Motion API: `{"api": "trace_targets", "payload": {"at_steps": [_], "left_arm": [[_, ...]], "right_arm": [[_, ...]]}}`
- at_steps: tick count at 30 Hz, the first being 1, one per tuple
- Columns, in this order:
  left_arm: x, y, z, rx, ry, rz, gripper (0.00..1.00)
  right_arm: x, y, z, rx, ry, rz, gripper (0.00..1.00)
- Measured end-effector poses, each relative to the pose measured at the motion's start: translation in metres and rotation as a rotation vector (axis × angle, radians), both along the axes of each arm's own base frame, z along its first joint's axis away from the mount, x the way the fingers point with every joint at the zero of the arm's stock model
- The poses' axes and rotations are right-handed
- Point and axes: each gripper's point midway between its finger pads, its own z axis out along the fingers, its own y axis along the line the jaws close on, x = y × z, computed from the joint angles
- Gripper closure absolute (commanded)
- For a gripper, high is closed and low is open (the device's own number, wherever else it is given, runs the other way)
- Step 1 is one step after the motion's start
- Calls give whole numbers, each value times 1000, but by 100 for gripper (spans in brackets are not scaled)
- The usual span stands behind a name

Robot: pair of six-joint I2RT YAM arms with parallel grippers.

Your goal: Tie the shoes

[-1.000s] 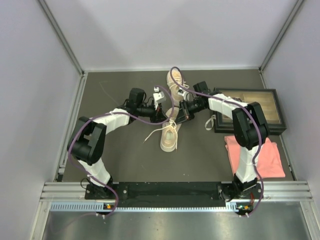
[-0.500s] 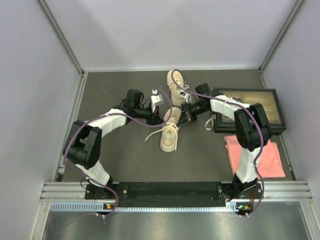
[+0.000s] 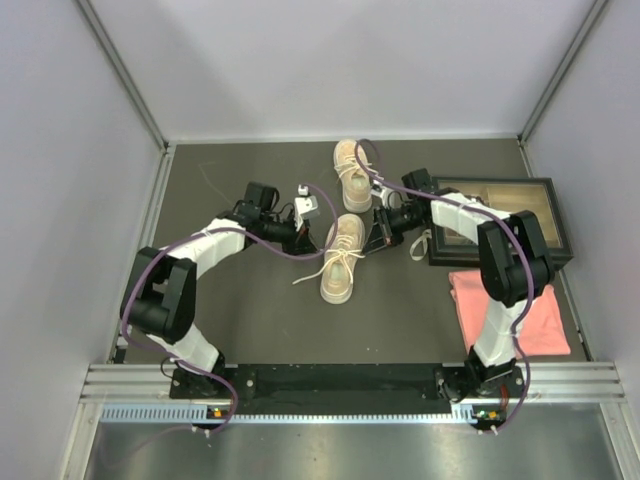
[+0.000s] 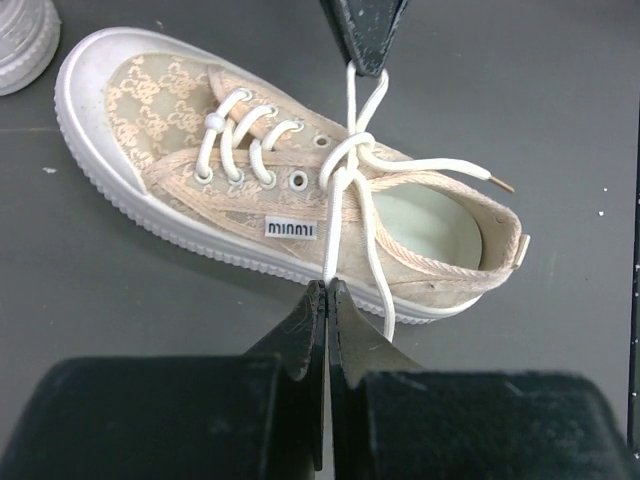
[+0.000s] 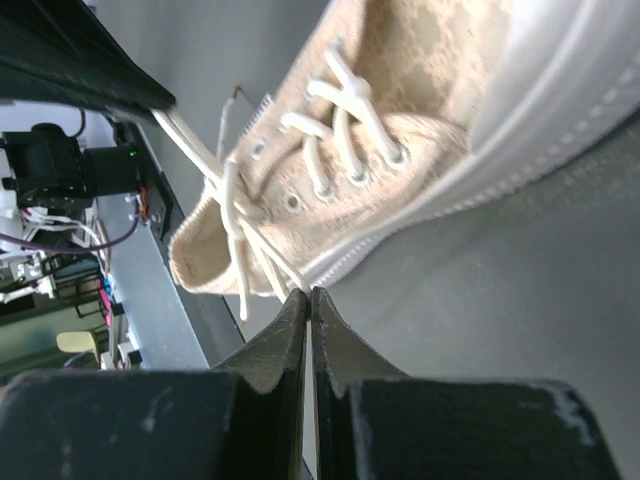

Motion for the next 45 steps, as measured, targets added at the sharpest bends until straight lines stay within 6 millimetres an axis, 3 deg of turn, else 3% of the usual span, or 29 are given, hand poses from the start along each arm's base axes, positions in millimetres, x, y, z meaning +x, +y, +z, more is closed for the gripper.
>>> {"api": "trace_targets", "payload": {"at_steps": [12, 27, 32, 33, 36, 42, 45], "left_arm": [[4, 4, -2, 10, 3, 19, 100], [12, 5, -21, 29, 50, 48, 100], [17, 2, -17, 10, 66, 69, 78], [18, 2, -16, 8, 69, 76, 68], [24, 5, -11, 10, 62, 108, 52], [23, 8, 20, 4, -22, 136, 49], [13, -3, 40, -6, -61, 124, 49]], "right_arm": [[-1, -18, -10, -27, 15, -29, 100], [-2, -26, -13, -33, 14, -39, 100], [-3, -24, -9, -12, 24, -35, 100], [-4, -24, -9, -8, 26, -33, 100], [-6, -23, -8, -4, 34, -30, 100], [-12, -20, -7, 4, 56, -16, 100], [-14, -20, -6, 7, 62, -12, 100]]}}
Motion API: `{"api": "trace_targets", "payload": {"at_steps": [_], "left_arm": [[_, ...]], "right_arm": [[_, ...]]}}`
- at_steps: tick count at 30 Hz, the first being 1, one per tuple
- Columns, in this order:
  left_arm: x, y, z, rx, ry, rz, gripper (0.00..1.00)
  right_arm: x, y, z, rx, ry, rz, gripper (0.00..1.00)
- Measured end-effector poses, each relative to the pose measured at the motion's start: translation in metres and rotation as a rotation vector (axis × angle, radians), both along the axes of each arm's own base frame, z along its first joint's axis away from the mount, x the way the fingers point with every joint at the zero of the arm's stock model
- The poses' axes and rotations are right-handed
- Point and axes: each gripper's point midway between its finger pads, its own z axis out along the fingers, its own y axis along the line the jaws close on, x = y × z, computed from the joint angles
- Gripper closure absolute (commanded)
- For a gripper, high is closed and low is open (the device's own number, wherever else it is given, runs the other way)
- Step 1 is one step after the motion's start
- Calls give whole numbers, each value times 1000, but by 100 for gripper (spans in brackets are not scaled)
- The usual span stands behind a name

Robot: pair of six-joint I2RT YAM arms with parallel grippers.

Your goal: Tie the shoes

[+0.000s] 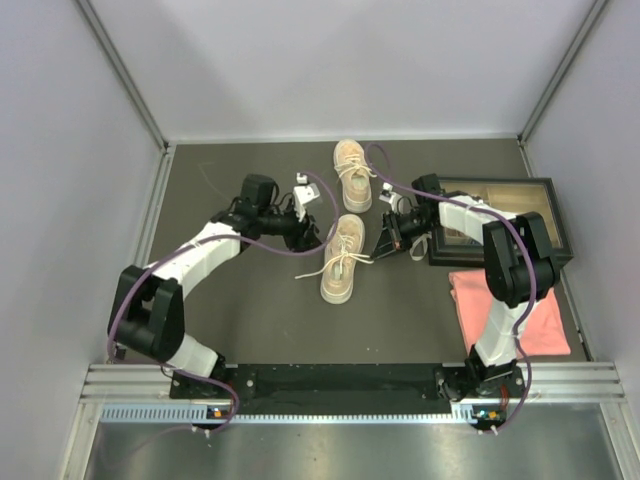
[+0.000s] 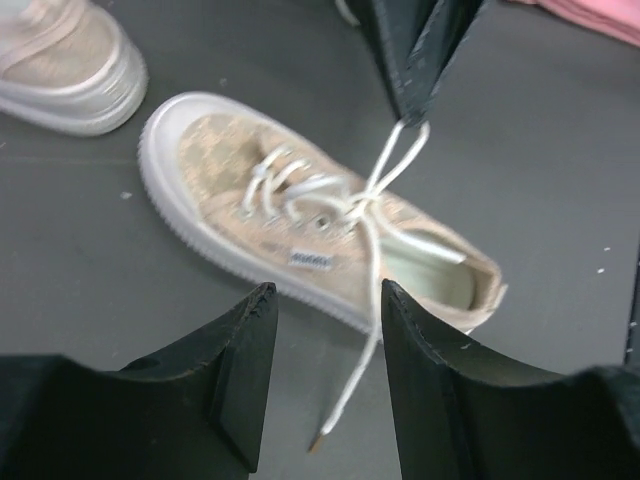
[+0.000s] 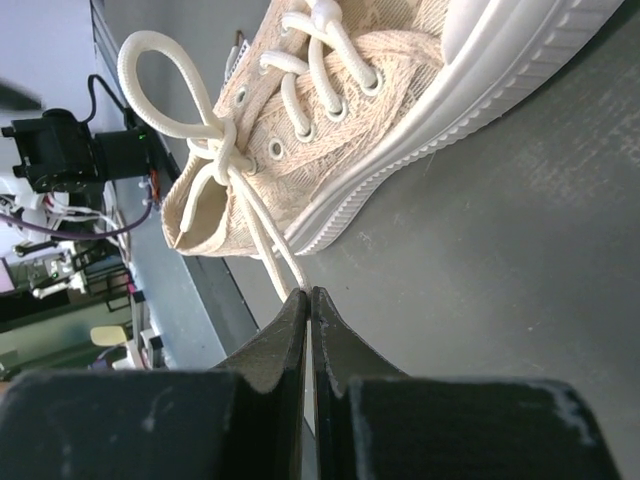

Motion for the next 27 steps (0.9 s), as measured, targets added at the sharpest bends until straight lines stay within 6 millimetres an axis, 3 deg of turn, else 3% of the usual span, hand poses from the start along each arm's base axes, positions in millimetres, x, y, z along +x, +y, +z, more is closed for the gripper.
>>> {"api": "trace_targets", "payload": {"at_steps": [4, 9, 15, 23, 26, 27], "left_arm": [[-25, -29, 6, 2, 24, -42, 47], [-53, -52, -11, 56, 131, -39, 47], [-55, -53, -32, 122, 201, 38, 47], [-47, -54, -43, 163, 236, 99, 48], [-45, -58, -47, 165, 262, 107, 52], [-45, -59, -49, 167, 270, 109, 57]], "right_arm": [[-3, 2, 2, 8, 13, 8, 100], [-5, 3, 6, 15, 18, 10, 100], [-3, 6, 11, 25, 10, 16, 100], [-4, 7, 12, 30, 16, 20, 99], [-4, 7, 12, 30, 16, 20, 99], [-4, 7, 12, 30, 16, 21, 99]]}}
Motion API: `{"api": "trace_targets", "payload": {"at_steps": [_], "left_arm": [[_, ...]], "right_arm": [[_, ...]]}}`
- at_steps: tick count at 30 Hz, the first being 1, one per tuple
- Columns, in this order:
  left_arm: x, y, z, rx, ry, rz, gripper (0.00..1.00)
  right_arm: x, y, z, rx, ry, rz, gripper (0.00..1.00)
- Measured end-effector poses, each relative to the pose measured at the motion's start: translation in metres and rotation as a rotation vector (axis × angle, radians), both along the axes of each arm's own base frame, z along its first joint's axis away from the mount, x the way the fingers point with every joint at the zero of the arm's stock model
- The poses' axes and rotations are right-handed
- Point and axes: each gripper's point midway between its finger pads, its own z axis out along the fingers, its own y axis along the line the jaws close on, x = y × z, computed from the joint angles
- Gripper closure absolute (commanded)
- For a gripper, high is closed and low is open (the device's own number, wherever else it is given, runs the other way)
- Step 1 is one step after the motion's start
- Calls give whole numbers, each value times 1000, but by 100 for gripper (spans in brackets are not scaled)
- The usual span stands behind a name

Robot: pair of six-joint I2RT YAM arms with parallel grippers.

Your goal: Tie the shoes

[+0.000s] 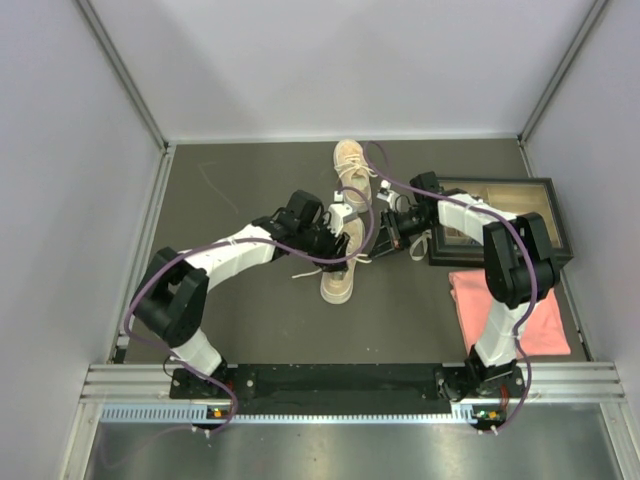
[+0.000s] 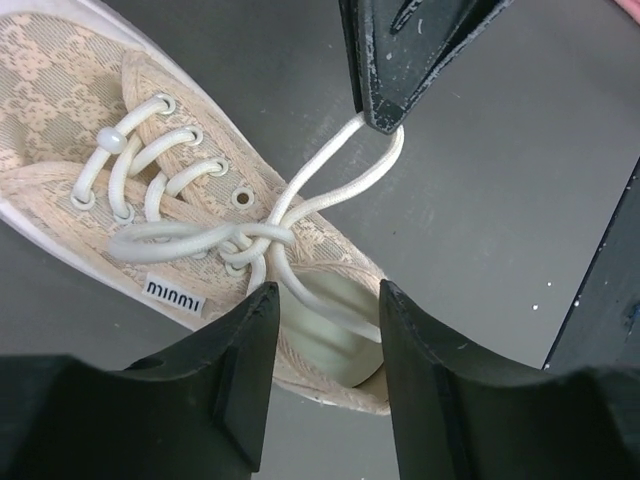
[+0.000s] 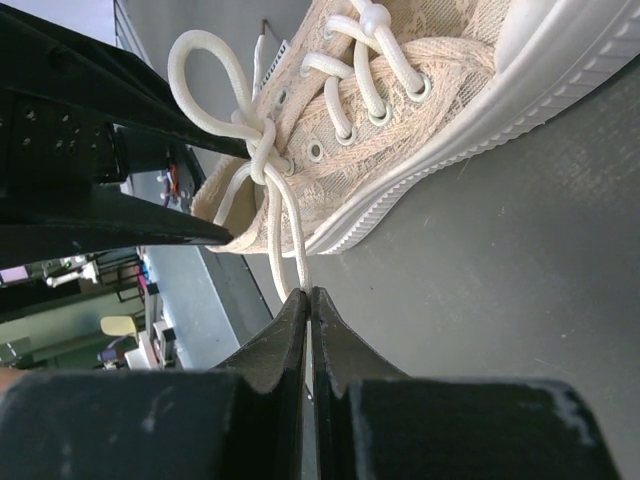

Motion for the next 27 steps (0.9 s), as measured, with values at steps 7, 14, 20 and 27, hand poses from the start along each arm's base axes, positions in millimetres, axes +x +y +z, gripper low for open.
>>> {"api": "trace_targets", "payload": {"at_steps": [7, 14, 20, 27], "left_arm": [[-1, 0, -4, 7, 26, 10, 100], [-5, 3, -3, 18, 25, -2, 100], [-5, 10, 12, 15, -22, -18, 100], [-9, 20, 14, 33, -50, -64, 100]], "right_arm": [[-1, 1, 0, 0, 0, 5, 98], [-1, 1, 0, -2, -2, 7, 94], [4, 1, 5, -12, -28, 12, 69], [11, 1, 11, -19, -80, 31, 63]]}}
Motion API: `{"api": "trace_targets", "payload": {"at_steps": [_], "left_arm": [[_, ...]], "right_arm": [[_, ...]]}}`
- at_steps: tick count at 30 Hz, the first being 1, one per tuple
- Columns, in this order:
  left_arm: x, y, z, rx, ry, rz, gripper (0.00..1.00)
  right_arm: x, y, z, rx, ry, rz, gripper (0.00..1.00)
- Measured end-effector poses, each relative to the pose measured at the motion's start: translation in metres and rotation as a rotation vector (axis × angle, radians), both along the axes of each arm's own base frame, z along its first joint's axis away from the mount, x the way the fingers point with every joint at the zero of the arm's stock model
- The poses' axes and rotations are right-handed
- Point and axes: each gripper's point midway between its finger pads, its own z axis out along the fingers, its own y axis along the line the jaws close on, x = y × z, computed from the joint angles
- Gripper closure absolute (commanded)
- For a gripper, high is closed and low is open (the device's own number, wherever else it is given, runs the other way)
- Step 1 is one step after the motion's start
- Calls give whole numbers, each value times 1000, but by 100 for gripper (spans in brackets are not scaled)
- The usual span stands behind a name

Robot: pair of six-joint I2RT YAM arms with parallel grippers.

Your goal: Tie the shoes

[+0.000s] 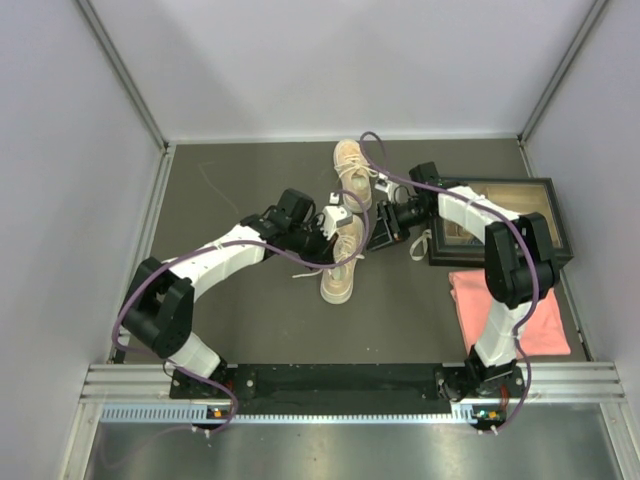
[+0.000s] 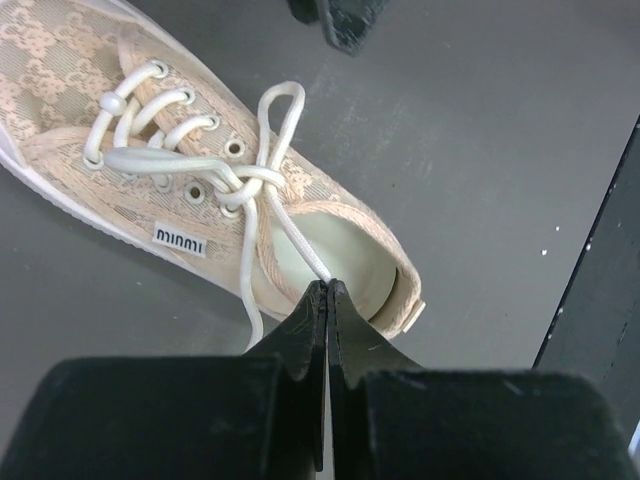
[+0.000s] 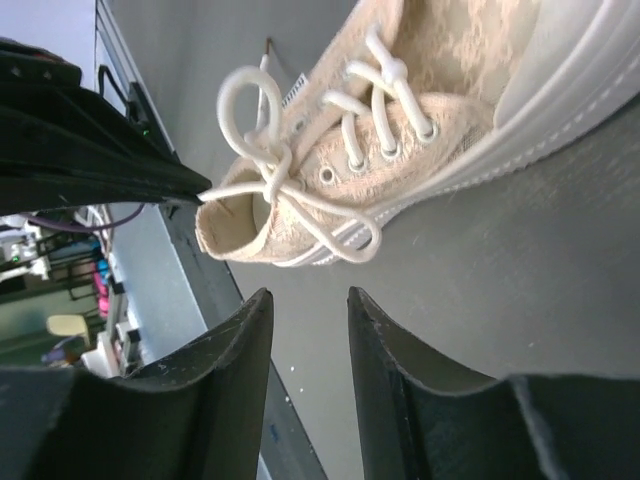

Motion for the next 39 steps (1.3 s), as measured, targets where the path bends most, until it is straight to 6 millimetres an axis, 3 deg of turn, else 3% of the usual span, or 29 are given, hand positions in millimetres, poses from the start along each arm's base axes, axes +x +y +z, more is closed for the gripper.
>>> {"api": "trace_targets", "payload": {"at_steps": [6, 17, 31, 39], "left_arm": [[-4, 8, -6, 34, -12, -42, 100], [6, 33, -12, 73, -2, -13, 100], [18, 49, -15, 80, 0, 19, 100], [18, 50, -19, 81, 10, 18, 100]], "right_arm": [[18, 4, 12, 14, -86, 20, 55], [12, 13, -9, 3, -44, 59, 44], [-5, 29, -23, 37, 42, 114, 46], [-7, 35, -15, 72, 48, 132, 58]]}}
